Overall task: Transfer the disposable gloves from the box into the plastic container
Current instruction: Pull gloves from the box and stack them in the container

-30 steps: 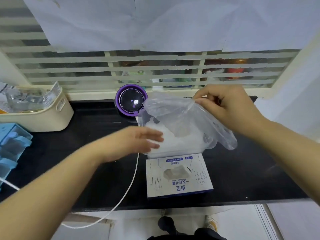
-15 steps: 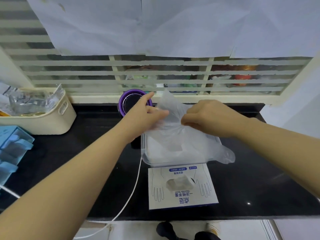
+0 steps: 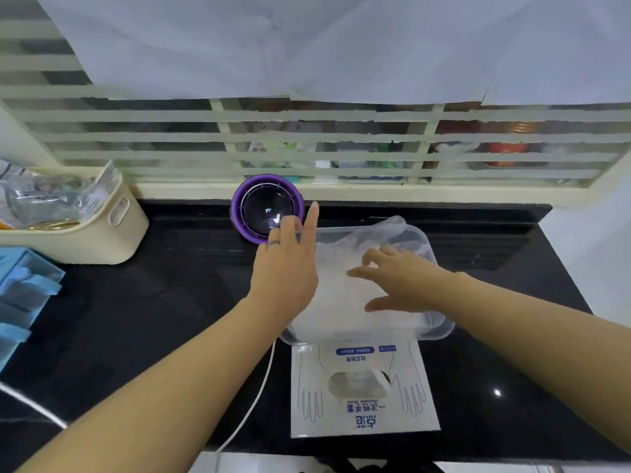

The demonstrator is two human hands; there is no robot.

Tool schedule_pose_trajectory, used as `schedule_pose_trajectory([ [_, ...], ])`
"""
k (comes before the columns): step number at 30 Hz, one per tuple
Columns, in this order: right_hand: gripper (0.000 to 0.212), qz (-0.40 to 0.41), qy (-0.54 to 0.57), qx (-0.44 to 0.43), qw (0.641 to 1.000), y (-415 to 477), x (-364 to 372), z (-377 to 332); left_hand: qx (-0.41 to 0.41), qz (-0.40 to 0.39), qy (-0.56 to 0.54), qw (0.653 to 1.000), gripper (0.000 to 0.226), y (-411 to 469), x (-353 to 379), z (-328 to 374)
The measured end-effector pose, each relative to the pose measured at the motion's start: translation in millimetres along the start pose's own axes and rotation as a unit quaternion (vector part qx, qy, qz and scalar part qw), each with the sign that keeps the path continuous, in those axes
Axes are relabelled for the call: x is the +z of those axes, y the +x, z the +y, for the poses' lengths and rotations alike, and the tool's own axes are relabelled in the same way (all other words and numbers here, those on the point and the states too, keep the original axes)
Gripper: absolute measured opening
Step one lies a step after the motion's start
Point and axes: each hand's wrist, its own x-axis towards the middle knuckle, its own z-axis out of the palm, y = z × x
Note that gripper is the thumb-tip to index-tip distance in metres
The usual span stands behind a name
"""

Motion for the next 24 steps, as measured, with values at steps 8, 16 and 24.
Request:
schedule_pose_trajectory([
  [8, 0.066, -0.032, 0.009, -0.037, 0.999, 2, 8, 1, 0.298, -0.100, 0.086, 0.945, 0.046, 7, 7, 20],
  [16, 0.068, 0.068, -0.096, -0.023, 0.993, 0, 10, 3, 0.224, -0.241, 0.106, 0.938, 0.059, 20, 28, 22],
  [24, 0.083, -0.172, 0.002, 0.099, 0.980, 12, 46, -3, 0.183, -0.321, 0.162, 0.915, 0.076, 25, 52, 19],
])
